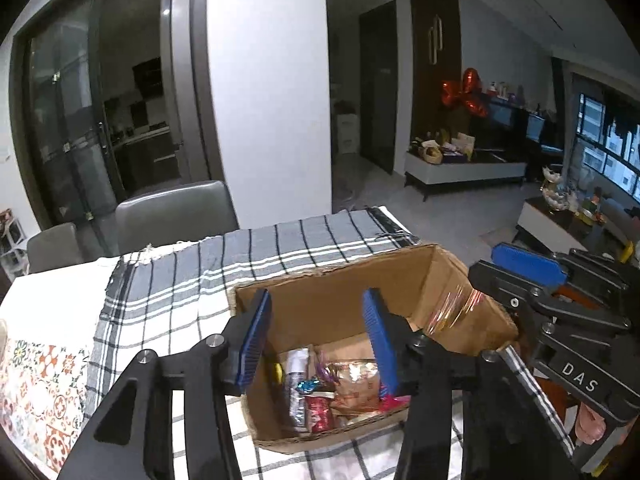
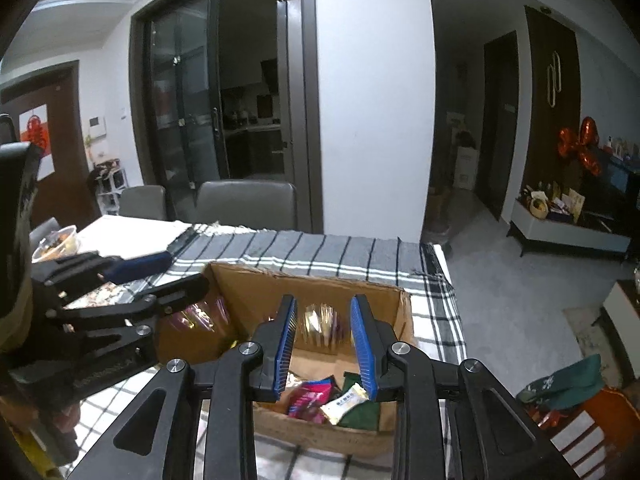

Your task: Organize snacks

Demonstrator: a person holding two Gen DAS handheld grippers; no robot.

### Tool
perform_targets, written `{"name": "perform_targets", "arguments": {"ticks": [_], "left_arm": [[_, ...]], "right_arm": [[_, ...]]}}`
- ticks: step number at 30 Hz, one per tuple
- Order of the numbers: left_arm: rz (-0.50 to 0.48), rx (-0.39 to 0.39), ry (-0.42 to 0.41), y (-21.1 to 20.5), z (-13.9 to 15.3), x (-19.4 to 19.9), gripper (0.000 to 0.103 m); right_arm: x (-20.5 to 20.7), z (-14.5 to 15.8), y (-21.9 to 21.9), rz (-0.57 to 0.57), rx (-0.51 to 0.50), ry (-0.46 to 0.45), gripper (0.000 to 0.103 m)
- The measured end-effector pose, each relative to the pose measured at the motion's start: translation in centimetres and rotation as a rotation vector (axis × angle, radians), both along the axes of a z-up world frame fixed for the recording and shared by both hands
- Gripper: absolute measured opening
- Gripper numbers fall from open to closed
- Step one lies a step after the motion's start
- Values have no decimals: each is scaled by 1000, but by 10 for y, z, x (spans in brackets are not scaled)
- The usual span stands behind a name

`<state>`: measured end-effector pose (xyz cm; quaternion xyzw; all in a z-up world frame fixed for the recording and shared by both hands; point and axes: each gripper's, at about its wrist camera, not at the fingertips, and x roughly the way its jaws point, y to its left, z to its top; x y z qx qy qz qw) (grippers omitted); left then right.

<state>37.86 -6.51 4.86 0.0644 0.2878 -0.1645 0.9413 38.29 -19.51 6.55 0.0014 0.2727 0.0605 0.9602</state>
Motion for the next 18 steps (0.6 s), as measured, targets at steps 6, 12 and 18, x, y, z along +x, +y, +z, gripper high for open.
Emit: {"name": "perform_targets", "arguments": {"ticks": [6,12,18], "left_arm": [[21,22,-28,7,4,-26,50],[49,33,-74,18,16,-77,61],[51,29,-136,27,31,-128,77]], "right_arm": [[-17,-5,-1,-14,-2,4,38],[-63,0,2,-27,-1,-7,43],[-115,10,7,-46,24,-23,53]]}}
